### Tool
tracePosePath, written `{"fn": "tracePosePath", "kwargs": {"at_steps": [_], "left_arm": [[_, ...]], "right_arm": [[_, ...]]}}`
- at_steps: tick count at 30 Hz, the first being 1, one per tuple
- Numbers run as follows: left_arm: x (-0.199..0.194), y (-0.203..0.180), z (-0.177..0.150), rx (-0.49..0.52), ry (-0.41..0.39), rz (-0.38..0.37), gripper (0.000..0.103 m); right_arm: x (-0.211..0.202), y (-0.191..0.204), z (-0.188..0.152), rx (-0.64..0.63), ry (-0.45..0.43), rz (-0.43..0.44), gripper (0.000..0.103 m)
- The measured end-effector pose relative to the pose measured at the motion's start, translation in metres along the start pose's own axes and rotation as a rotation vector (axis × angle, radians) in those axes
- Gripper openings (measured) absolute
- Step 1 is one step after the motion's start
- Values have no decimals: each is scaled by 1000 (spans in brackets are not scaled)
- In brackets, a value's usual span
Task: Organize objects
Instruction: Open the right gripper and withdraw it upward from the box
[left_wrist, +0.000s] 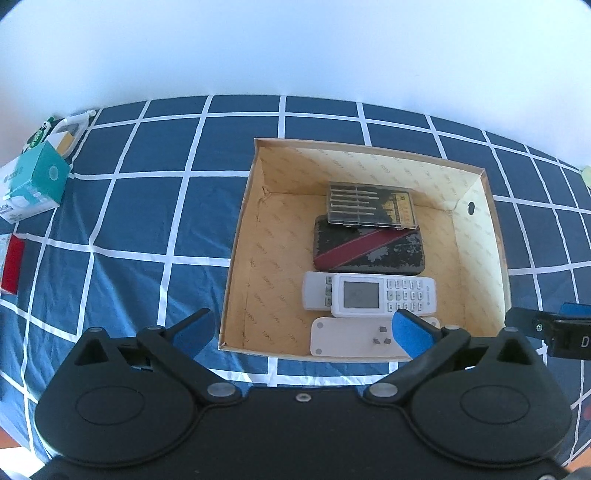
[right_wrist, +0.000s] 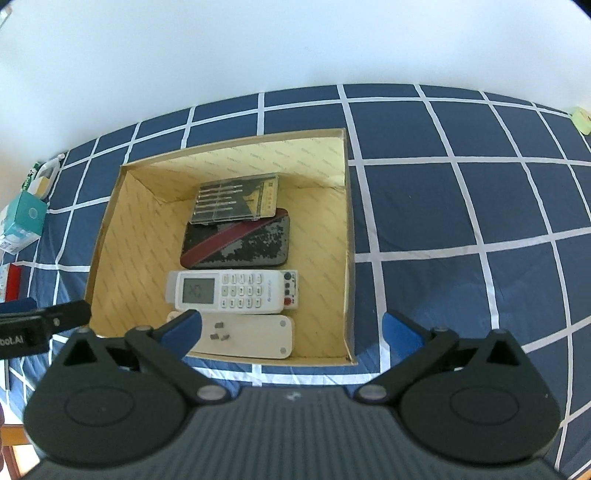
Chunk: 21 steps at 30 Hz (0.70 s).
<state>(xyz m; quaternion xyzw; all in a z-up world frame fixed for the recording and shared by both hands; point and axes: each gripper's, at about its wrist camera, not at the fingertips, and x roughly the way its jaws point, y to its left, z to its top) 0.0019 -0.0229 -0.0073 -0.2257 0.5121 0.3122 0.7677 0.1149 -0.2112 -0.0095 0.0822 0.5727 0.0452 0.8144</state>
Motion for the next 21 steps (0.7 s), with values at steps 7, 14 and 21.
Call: {"fn": "tracePosePath", "kwargs": {"at_steps": [7,14,21], "left_arm": [[-2,-1,-2,10,-4,7,103],[-3,-1,-2,8,-2,4,103],[-3,-1,-2,9,0,4,103]], "right_arm": [[-2,-1,-3,-3,3,-5,103],[-3,-2,-4,-2,2,-1,103],[-3,1,-3,-3,2,4,103]]}}
